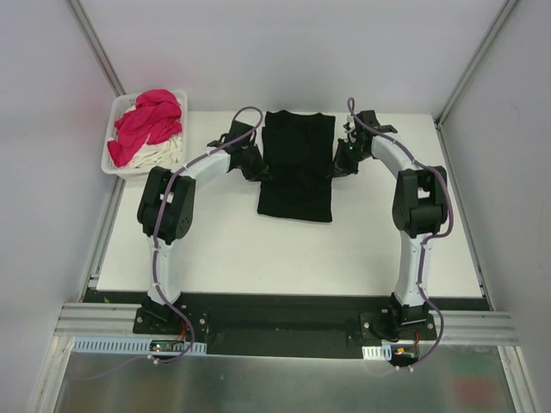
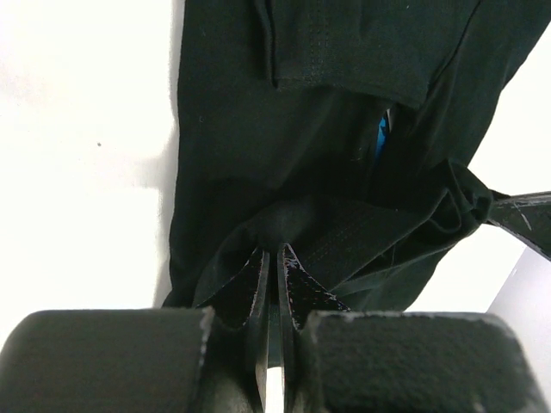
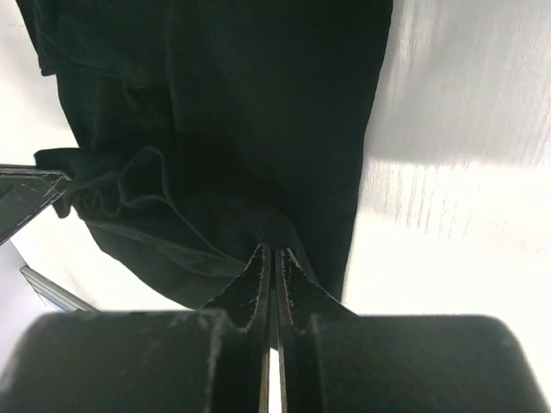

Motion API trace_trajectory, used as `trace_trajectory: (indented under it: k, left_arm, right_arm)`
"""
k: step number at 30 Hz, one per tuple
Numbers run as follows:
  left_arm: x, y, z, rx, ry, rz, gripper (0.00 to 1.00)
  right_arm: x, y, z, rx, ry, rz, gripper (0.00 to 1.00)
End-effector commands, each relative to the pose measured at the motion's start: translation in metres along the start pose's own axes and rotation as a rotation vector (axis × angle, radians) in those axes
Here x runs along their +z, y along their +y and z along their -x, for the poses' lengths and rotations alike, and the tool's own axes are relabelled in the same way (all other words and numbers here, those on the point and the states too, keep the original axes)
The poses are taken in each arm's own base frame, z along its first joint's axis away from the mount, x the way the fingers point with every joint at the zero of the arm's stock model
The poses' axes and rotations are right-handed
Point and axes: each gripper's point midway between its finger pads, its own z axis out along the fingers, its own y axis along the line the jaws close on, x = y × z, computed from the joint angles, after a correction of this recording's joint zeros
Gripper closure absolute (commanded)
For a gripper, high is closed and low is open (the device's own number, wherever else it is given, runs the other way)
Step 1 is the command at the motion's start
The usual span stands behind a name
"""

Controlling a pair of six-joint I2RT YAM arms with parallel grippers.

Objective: Fold and stack the t-shirts

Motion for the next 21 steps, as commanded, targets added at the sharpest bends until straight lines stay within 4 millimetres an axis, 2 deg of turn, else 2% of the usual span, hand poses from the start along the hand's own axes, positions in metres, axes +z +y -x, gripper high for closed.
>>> trace_trajectory:
  k: [1,2,3,4,5,6,7,8,9,10,11,12,13,14,15,16,18,19,21]
  left_arm:
    - [-0.008,-0.009,0.030,0.028,-0.068,-0.031,0.76]
    - [-0.013,-0.015,0.041,0.036,-0.091,-0.043,0.52]
    - [-0.019,-0.021,0.047,0.048,-0.106,-0.057,0.32]
    - [-0.025,-0.023,0.051,0.069,-0.104,-0.058,0.01]
    - [-0.042,-0.039,0.066,0.096,-0.145,-0.088,0.01]
    - [-0.053,-0.047,0.072,0.118,-0.164,-0.102,0.01]
    - [-0.063,-0.053,0.075,0.156,-0.181,-0.110,0.01]
    - [-0.085,-0.068,0.083,0.182,-0.227,-0.137,0.01]
    - [-0.095,-0.073,0.083,0.194,-0.241,-0.146,0.01]
    - [-0.100,-0.071,0.078,0.196,-0.234,-0.147,0.01]
    - [-0.116,-0.078,0.074,0.202,-0.247,-0.168,0.01]
    - [-0.119,-0.080,0.066,0.204,-0.234,-0.179,0.01]
    - [-0.115,-0.074,0.052,0.211,-0.206,-0.169,0.01]
    - [-0.120,-0.078,0.045,0.233,-0.208,-0.181,0.01]
    - [-0.116,-0.080,0.033,0.249,-0.191,-0.181,0.01]
    - [-0.108,-0.073,0.020,0.236,-0.152,-0.178,0.02]
    - [-0.102,-0.076,0.006,0.174,-0.107,-0.214,0.02]
    - [-0.091,-0.068,-0.012,0.145,-0.056,-0.211,0.01]
    - [-0.084,-0.072,-0.020,0.130,-0.063,-0.229,0.01]
  right_arm:
    - [-0.002,0.002,0.014,-0.039,-0.015,0.012,0.99]
    - [-0.008,0.008,0.026,-0.058,-0.041,0.019,0.93]
    - [-0.013,0.010,0.026,-0.079,-0.031,0.017,0.61]
    - [-0.021,0.016,0.032,-0.102,-0.043,0.030,0.41]
    - [-0.032,0.022,0.038,-0.128,-0.066,0.040,0.22]
    - [-0.048,0.034,0.047,-0.148,-0.104,0.056,0.03]
    - [-0.060,0.040,0.051,-0.188,-0.132,0.066,0.04]
    - [-0.071,0.045,0.055,-0.197,-0.160,0.069,0.04]
    - [-0.094,0.058,0.060,-0.225,-0.218,0.083,0.04]
    - [-0.101,0.061,0.059,-0.219,-0.238,0.085,0.04]
    - [-0.110,0.067,0.057,-0.206,-0.257,0.105,0.04]
    - [-0.117,0.077,0.049,-0.216,-0.278,0.165,0.04]
    - [-0.119,0.081,0.042,-0.191,-0.278,0.203,0.04]
    - [-0.119,0.086,0.035,-0.187,-0.278,0.237,0.04]
    - [-0.130,0.097,0.035,-0.214,-0.328,0.283,0.04]
    - [-0.110,0.083,0.018,-0.163,-0.280,0.264,0.04]
    - [-0.101,0.075,0.010,-0.137,-0.282,0.247,0.04]
    - [-0.092,0.066,-0.001,-0.104,-0.256,0.236,0.04]
    - [-0.086,0.058,-0.004,-0.068,-0.269,0.215,0.04]
